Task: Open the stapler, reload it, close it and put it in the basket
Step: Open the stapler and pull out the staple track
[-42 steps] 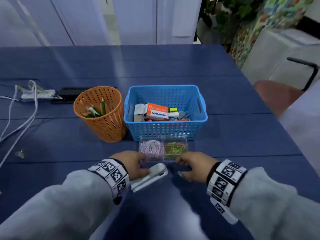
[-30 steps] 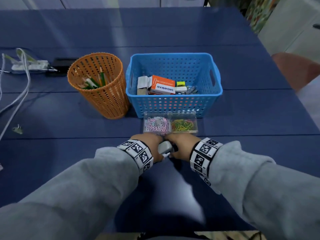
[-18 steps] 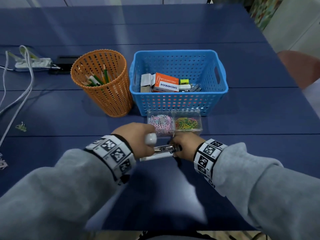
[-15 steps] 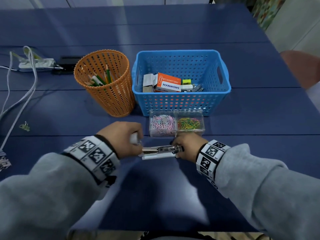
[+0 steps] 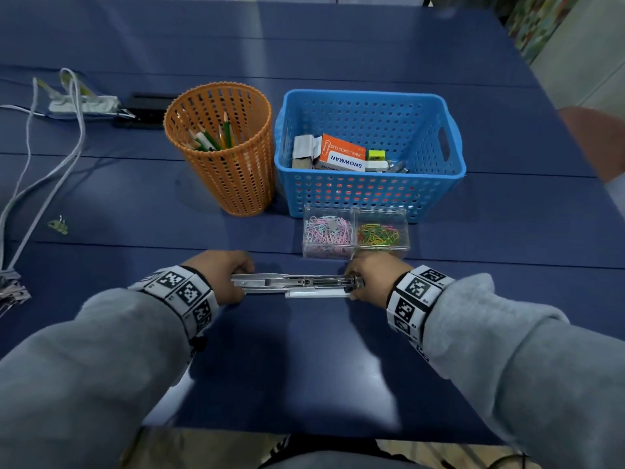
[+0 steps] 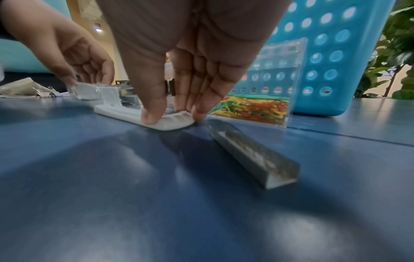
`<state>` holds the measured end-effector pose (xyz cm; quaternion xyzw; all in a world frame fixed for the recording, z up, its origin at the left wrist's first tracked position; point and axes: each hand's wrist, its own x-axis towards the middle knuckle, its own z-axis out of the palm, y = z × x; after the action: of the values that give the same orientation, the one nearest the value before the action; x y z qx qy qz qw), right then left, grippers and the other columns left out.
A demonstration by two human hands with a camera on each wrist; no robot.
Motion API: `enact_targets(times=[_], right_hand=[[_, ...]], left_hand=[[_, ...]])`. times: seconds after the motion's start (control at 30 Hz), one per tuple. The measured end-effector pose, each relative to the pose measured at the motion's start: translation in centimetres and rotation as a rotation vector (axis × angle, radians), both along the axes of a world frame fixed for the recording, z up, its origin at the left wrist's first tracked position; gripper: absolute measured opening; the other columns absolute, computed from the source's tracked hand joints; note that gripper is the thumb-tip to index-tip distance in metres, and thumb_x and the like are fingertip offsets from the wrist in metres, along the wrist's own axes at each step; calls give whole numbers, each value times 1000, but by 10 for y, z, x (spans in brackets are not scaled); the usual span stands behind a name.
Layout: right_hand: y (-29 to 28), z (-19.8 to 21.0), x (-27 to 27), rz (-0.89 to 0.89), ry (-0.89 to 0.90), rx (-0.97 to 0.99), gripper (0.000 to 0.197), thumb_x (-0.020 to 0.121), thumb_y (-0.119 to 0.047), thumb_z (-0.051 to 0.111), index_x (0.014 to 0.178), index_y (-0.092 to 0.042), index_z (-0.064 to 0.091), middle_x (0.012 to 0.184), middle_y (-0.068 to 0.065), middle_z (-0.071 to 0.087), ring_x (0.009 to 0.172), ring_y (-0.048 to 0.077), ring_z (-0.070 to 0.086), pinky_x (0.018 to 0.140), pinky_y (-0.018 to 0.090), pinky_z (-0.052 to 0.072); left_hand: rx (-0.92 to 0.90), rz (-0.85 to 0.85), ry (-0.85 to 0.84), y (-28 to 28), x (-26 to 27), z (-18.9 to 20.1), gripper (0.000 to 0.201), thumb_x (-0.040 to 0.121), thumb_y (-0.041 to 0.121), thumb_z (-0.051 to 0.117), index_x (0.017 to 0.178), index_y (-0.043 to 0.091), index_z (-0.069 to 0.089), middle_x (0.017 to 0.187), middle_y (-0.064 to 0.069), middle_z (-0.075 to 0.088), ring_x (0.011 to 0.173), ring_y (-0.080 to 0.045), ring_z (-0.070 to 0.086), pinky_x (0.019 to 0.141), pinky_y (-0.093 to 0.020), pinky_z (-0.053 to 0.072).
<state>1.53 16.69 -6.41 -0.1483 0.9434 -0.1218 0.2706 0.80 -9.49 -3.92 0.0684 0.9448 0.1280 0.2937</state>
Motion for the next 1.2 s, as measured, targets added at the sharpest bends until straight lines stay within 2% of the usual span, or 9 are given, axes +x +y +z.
enact_targets(times=[0.27,0.33,0.43,0.6,0.7,0.83,0.97,1.1,1.2], right_hand=[[8,8,5,9,19,-48,37,79,-20,64,115,-10,61,116,10,63,105,28,57,91,34,48],[22,14,7,-22,44,-42,36,80,-24,64,113,-10,59,109,8,63,102,27,57,86,33,48],[49,18,14,-119,52,49,33,79,-35,64,103,-14,57,92,1,50,97,26,57,75,28,42],[66,10,30,-164,-102,203,45,74,-44,68,106,-15,52,108,6,52,98,26,54,79,32,43],[62,5,30,-193,-71,149,36,77,-37,66,101,-13,54,106,7,51,87,23,49,75,29,39],[56,6,29,-217,-66,116,14,78,-28,62,84,-18,55,93,2,47,83,23,51,74,33,45],[58,13,31,-306,-35,54,12,74,-22,61,73,-22,49,82,1,56,76,24,55,67,32,46],[52,27,33,-422,51,-233,12,73,-15,65,78,-24,57,69,-7,56,61,11,52,66,25,46],[37,36,30,-404,147,-367,13,74,-11,67,83,-21,66,64,-10,51,54,4,44,60,17,42]], left_hand=[[97,-134,18,37,3,-16,53,75,21,69,123,29,48,122,-5,55,115,-25,50,101,-36,41],[113,-146,25,42,2,-18,48,76,19,68,120,29,52,119,-7,57,114,-27,51,101,-38,42],[125,-142,27,41,2,-20,43,78,18,66,118,28,55,115,-9,59,111,-28,53,100,-39,44],[137,-138,39,40,3,-23,41,78,18,66,116,29,56,112,-8,61,109,-26,54,97,-36,43],[131,-138,33,40,3,-23,41,78,18,66,117,29,55,114,-8,60,111,-25,53,98,-34,42],[128,-133,20,41,2,-22,42,79,17,65,118,28,55,115,-8,59,111,-25,53,98,-33,41],[121,-128,13,40,4,-22,43,79,18,66,119,28,54,116,-9,59,112,-26,53,99,-34,42],[121,-115,7,39,4,-22,43,79,21,66,119,31,54,117,-7,59,111,-25,54,100,-38,44],[118,-118,3,40,4,-21,42,80,21,64,120,31,53,118,-6,58,112,-24,53,101,-37,43]])
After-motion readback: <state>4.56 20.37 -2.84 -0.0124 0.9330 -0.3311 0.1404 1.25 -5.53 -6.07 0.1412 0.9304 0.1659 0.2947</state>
